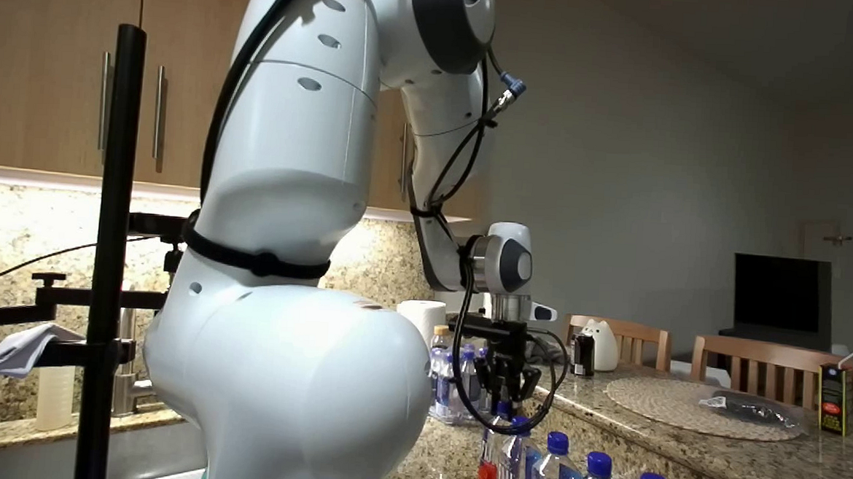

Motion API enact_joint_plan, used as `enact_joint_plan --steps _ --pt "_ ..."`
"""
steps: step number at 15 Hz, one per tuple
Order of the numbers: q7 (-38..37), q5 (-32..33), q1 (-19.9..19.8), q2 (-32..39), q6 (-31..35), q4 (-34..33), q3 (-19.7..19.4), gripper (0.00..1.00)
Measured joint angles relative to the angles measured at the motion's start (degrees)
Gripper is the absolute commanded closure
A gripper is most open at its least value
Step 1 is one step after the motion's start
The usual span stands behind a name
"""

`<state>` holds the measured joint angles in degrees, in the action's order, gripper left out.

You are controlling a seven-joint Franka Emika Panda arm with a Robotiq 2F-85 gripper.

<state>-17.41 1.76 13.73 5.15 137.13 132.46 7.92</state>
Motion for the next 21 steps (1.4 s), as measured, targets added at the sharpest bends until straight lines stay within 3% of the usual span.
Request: enact_joint_plan --steps 21 --pt "0.01 -0.18 -0.09 -1.18 -0.87 1.32 0.61 0.85"
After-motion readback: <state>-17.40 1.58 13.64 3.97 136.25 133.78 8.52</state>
